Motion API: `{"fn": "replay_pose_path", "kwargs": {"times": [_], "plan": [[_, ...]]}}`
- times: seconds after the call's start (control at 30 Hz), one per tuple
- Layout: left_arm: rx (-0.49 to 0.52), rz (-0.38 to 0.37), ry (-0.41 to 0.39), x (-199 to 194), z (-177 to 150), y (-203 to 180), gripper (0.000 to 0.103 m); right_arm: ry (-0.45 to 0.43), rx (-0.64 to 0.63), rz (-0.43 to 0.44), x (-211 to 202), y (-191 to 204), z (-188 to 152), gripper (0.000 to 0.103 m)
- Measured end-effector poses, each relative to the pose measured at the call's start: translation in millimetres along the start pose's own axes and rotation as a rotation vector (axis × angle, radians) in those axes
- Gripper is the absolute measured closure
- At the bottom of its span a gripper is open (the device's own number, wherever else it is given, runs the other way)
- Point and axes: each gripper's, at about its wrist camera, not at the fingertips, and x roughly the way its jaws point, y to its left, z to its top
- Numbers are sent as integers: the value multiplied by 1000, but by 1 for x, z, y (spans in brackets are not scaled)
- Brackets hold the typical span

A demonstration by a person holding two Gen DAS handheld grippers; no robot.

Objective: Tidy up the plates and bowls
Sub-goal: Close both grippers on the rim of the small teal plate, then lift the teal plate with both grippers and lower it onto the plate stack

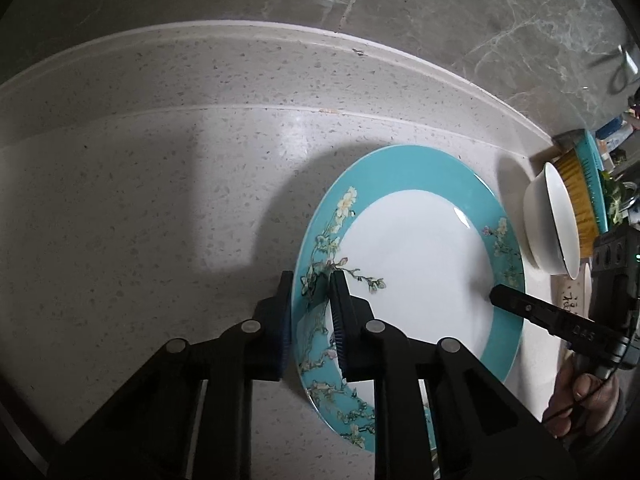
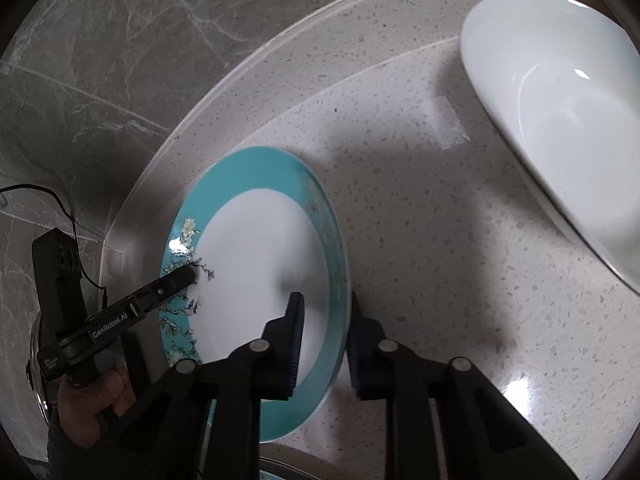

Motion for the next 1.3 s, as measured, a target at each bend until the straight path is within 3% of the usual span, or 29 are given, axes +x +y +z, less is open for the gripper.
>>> {"fn": "replay_pose_path", "kwargs": {"times": [0.5, 0.87, 1.3], "plan": [[0, 22, 1, -5, -1, -5, 88, -5, -7, -33, 0, 3, -1, 92], [38, 13, -36, -39, -9, -25, 88, -48, -8, -26, -27, 9, -7, 92], [93, -35, -55, -96, -71, -60, 88, -108, -18, -42, -91, 23, -57, 92]]}}
